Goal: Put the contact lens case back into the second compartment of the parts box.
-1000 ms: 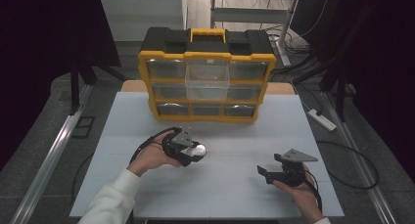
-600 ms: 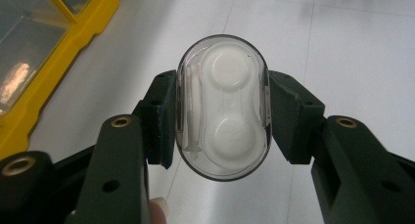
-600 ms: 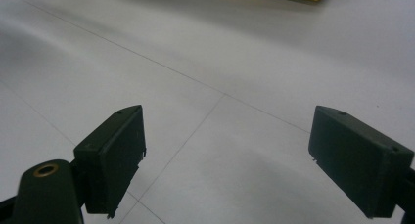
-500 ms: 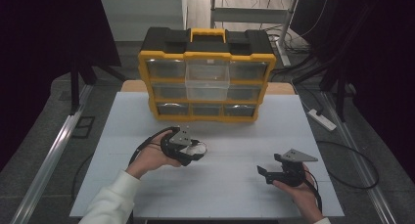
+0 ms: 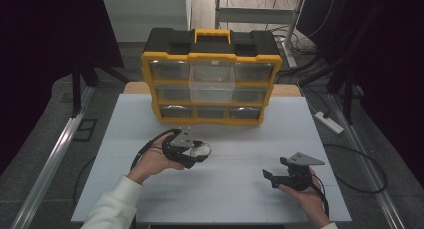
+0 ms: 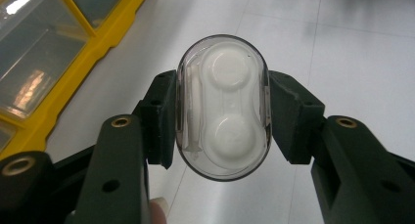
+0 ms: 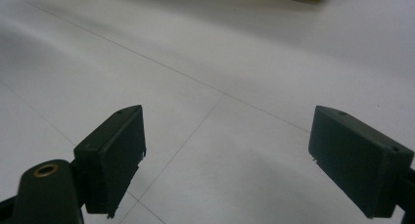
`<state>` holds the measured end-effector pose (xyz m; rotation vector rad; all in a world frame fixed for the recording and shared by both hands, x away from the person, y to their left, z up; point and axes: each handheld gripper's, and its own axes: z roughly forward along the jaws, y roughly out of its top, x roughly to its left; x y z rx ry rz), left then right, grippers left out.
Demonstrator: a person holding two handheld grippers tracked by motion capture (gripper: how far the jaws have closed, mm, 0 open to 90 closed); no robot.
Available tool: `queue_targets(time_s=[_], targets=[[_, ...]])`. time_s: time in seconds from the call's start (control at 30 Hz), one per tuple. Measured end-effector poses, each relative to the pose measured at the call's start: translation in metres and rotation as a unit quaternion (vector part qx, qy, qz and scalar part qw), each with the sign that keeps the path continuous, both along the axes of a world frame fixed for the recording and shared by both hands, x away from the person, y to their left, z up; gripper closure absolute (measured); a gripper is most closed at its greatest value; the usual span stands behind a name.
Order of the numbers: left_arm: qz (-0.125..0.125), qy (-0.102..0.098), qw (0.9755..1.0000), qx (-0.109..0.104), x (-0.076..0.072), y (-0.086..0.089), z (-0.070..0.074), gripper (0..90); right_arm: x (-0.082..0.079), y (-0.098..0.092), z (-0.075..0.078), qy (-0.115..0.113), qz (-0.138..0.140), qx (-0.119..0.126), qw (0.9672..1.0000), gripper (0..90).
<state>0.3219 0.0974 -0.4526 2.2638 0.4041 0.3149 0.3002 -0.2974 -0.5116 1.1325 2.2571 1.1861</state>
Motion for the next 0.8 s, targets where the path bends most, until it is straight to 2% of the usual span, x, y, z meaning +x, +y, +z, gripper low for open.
queue_targets(time_s=[0.8], targets=[[0.030, -0.020, 0.9987, -0.037, -0.004, 0.009, 0.011, 49.3, 0.000, -0.001, 0.000, -0.002, -0.001, 0.000, 1.0000, 13.3]])
